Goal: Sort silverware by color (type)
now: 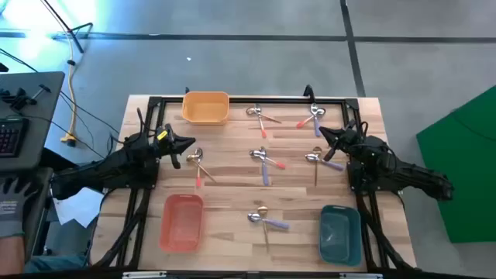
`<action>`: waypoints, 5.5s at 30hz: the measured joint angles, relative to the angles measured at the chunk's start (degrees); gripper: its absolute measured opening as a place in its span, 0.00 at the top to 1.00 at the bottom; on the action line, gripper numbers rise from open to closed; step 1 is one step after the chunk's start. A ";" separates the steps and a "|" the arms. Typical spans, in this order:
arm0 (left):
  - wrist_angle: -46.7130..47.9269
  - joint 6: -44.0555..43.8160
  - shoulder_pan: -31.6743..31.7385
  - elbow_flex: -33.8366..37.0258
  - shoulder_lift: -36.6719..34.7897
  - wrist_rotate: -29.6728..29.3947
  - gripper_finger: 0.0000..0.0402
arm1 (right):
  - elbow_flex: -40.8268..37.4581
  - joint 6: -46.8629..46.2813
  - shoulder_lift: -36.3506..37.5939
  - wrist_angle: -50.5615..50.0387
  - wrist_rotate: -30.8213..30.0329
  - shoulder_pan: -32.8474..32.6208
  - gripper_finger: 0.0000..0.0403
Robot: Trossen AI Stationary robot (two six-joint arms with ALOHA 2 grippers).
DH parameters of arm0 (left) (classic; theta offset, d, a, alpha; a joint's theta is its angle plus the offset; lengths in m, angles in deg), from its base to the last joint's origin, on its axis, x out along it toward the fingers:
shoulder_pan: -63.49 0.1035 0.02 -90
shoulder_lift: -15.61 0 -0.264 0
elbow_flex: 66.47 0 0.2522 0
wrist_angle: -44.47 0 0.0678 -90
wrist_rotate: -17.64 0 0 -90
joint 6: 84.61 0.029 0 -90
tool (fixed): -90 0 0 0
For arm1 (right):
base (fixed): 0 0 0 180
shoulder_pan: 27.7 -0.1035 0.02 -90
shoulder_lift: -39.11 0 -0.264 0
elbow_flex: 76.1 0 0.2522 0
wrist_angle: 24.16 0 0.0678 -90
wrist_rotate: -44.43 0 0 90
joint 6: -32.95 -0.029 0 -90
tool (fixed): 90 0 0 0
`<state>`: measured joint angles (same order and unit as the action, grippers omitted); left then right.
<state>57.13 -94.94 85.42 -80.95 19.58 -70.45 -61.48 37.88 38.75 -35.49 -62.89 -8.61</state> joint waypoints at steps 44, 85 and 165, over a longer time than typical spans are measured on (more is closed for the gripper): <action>0.00 -0.01 5.05 0.00 0.52 -0.07 0.99 | 0.00 0.02 0.00 0.00 0.00 0.00 1.00; -0.12 0.00 5.03 0.00 0.52 -0.04 0.99 | 0.00 0.02 0.00 -0.02 0.02 0.00 1.00; -2.69 7.47 5.01 0.00 0.53 3.70 0.99 | 25.38 5.95 -49.25 4.12 7.76 13.18 1.00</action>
<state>54.44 -87.48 90.43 -80.95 20.11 -66.75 -36.10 43.83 -10.50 -31.37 -55.13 4.57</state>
